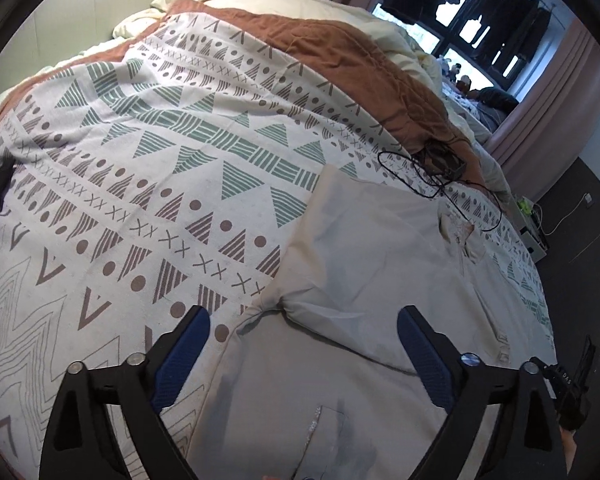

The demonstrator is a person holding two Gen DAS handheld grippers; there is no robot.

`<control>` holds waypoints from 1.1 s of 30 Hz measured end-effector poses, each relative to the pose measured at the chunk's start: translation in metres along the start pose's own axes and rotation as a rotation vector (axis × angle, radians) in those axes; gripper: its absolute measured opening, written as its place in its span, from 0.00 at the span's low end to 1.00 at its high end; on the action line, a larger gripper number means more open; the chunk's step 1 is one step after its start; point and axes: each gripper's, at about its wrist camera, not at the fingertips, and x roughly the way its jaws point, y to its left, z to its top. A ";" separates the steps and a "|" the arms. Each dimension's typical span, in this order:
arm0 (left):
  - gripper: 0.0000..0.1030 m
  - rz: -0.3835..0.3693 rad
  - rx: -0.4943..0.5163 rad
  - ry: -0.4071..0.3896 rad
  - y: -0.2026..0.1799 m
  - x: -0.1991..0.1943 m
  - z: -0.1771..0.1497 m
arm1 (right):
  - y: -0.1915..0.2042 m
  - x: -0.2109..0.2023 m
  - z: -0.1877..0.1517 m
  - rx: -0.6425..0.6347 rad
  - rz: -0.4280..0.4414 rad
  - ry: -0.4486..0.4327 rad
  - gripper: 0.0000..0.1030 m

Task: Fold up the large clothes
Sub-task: 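Open the right gripper and pull it back from the cuff, then move the right gripper across the jacket to the other sleeve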

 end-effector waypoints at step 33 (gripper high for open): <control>0.99 -0.191 0.253 -0.061 -0.090 -0.162 -0.131 | -0.064 -0.265 -0.084 -0.086 -0.100 -0.260 0.99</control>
